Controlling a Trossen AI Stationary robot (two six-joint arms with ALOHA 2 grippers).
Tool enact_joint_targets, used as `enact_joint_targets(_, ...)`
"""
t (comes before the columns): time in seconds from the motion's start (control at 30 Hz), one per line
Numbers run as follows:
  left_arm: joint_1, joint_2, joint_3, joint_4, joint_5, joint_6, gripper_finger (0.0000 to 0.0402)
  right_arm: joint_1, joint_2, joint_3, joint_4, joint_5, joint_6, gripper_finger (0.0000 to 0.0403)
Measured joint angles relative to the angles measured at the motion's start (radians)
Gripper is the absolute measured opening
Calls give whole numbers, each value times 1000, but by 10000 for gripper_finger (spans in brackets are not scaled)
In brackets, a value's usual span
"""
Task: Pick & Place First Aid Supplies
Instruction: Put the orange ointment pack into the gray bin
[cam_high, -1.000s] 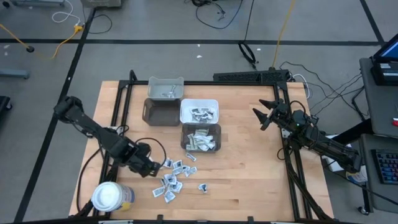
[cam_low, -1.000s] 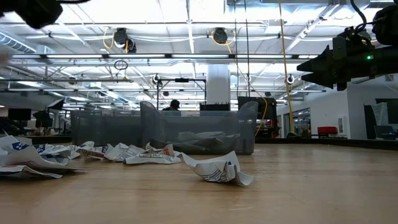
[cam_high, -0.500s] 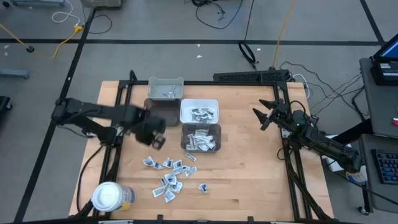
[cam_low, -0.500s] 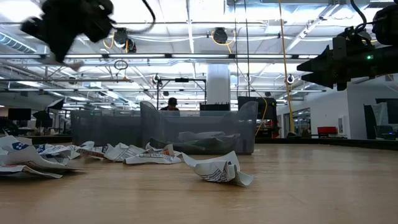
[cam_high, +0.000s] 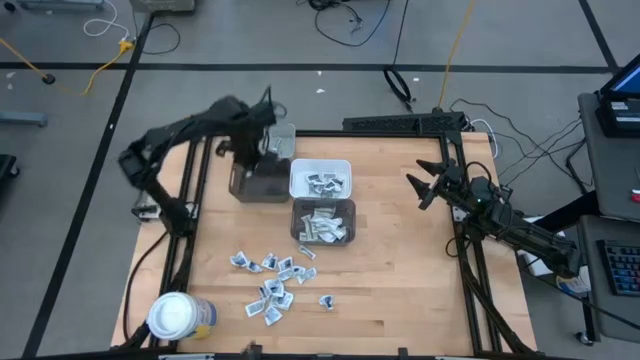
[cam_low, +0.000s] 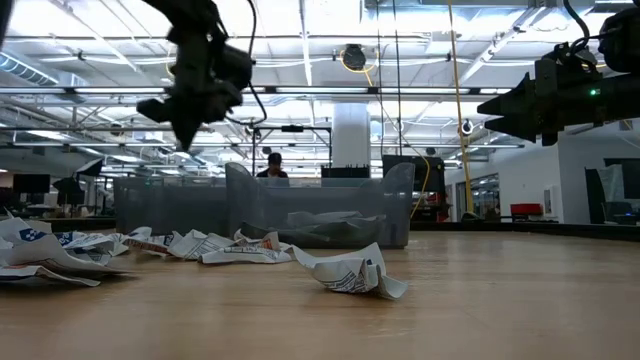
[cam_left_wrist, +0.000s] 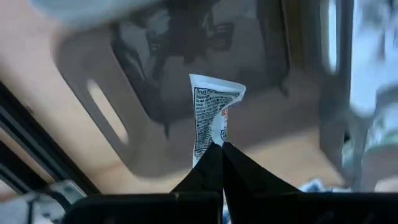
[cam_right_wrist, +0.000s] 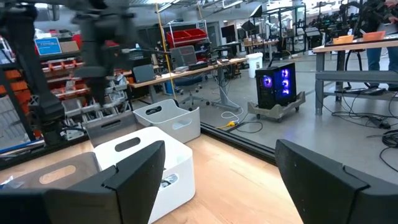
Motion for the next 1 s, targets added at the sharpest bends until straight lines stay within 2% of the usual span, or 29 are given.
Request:
enact_joint_targets(0.23, 161, 240, 294, -63, -18, 142, 0, 0, 0, 0, 0, 0, 0, 297)
enact_joint_targets(0.43, 226, 390, 503, -113, -65, 206, 0, 0, 0, 0, 0, 0, 0, 297)
enact_joint_targets(0.57, 225, 442, 516, -68, -102, 230, 0, 0, 0, 0, 0, 0, 0, 297)
enact_joint_targets(1.0, 211, 556, 422, 64, -150, 262, 7, 0, 0, 0, 0, 0, 0, 297)
